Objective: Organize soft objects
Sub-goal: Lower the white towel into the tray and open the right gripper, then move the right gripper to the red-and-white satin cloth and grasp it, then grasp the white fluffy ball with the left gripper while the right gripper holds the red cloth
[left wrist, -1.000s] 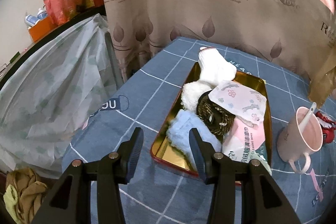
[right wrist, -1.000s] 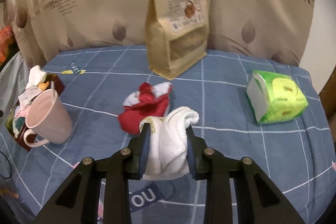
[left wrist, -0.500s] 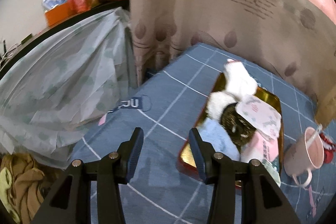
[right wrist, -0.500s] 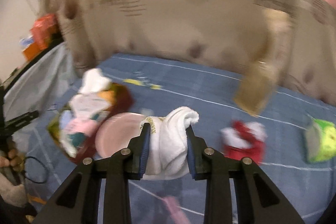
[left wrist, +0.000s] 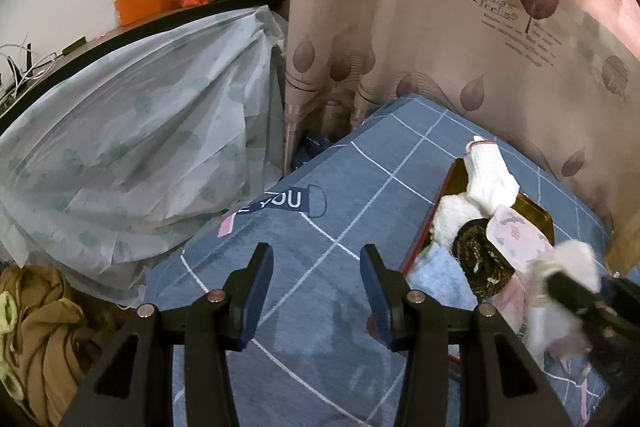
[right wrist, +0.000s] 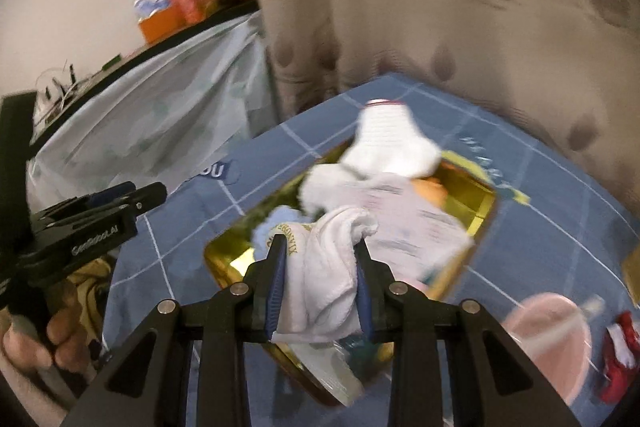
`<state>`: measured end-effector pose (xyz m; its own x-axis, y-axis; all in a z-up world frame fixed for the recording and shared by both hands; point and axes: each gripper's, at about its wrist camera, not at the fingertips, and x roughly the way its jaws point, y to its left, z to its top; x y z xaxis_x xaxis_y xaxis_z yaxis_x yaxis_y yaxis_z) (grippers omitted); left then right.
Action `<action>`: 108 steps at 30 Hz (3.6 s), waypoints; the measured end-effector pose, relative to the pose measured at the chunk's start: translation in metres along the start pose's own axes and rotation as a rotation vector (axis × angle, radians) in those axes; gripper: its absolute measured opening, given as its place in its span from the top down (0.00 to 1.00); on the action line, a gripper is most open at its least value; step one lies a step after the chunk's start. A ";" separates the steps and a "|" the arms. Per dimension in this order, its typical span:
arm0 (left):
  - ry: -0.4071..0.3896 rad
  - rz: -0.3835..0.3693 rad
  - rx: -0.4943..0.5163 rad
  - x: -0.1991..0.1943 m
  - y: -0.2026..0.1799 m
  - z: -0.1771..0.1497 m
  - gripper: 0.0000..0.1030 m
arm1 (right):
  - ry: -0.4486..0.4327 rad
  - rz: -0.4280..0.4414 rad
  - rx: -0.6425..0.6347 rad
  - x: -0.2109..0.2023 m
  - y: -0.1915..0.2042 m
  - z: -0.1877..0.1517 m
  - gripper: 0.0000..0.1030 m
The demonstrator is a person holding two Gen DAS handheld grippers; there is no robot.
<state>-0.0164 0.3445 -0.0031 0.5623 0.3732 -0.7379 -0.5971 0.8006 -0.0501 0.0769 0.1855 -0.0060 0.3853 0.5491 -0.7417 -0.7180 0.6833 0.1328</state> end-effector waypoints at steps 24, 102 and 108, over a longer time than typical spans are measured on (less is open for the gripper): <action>0.023 -0.009 -0.031 0.006 0.008 -0.001 0.55 | 0.099 0.021 -0.028 0.050 0.014 0.006 0.35; -0.031 -0.042 0.200 -0.034 -0.077 -0.012 0.55 | -0.013 -0.682 0.521 -0.201 -0.348 -0.208 0.78; -0.045 -0.247 0.320 -0.077 -0.153 -0.011 0.55 | 0.000 -0.678 0.554 -0.201 -0.360 -0.242 0.78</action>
<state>0.0255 0.1876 0.0542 0.6950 0.1661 -0.6996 -0.2371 0.9715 -0.0049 0.1181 -0.2870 -0.0640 0.6274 -0.0604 -0.7763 0.0507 0.9980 -0.0367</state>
